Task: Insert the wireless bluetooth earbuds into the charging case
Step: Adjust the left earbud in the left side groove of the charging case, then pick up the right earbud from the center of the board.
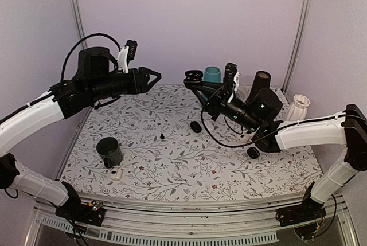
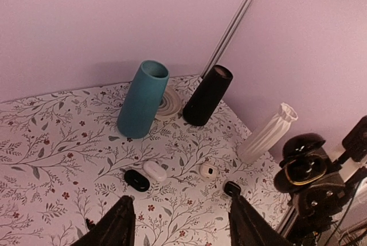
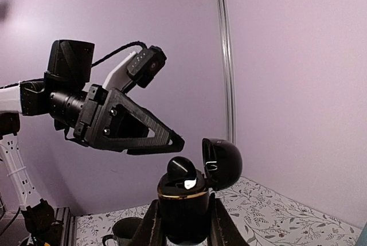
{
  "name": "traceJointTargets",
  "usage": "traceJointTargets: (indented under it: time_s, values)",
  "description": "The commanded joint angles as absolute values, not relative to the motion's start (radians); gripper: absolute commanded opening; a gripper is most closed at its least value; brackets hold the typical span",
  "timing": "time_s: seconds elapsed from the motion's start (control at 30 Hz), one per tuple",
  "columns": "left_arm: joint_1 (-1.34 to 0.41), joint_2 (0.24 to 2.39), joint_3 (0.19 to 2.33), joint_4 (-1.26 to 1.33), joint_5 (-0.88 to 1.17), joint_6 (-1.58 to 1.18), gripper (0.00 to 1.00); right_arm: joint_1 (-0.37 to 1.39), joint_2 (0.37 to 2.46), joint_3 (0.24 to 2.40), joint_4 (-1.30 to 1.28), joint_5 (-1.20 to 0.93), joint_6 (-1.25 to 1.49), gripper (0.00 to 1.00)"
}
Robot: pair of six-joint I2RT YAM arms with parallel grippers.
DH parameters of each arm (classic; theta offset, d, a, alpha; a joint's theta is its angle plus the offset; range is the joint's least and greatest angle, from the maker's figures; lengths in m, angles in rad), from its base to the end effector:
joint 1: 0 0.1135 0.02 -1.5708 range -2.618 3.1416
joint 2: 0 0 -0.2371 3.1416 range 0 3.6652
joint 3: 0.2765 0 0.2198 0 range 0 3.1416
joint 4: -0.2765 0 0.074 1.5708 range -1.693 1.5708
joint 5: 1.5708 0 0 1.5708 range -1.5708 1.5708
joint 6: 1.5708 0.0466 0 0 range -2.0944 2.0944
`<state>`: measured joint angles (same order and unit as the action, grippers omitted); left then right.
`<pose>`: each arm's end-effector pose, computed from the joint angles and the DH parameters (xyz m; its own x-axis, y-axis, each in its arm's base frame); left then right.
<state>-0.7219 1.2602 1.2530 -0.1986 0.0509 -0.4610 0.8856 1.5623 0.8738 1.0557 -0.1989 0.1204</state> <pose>0.2066 -0.1851 0.3731 -0.4476 -0.1979 -0.8721 0.5563 0.7019 -0.4448 0.2024 0.2622 0.3055 0.1204 0.3333 -0.9351 -0.8967 0.4407 0.0417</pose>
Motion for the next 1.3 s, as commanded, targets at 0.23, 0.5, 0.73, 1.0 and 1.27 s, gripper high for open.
traceJointTargets:
  time_s: [0.23,0.5,0.73,1.0,1.27]
  values:
    - [-0.699,1.415,1.115,-0.258,-0.008,-0.480,0.45,0.893,1.465,0.771,1.068,-0.203,0.155,0.03]
    - [-0.699,1.555,1.022,-0.187,-0.061,-0.494,0.41,0.886,1.424,0.712,1.068,-0.192,0.158,0.03]
    - [-0.702,1.696,1.018,-0.130,-0.137,-0.496,0.37,0.881,1.397,0.686,1.065,-0.187,0.168,0.03]
    - [-0.701,1.805,1.051,-0.115,-0.198,-0.487,0.37,0.881,1.368,0.670,1.041,-0.178,0.170,0.03]
    - [-0.701,1.887,1.090,-0.086,-0.197,-0.486,0.38,0.881,1.347,0.668,1.021,-0.175,0.167,0.03]
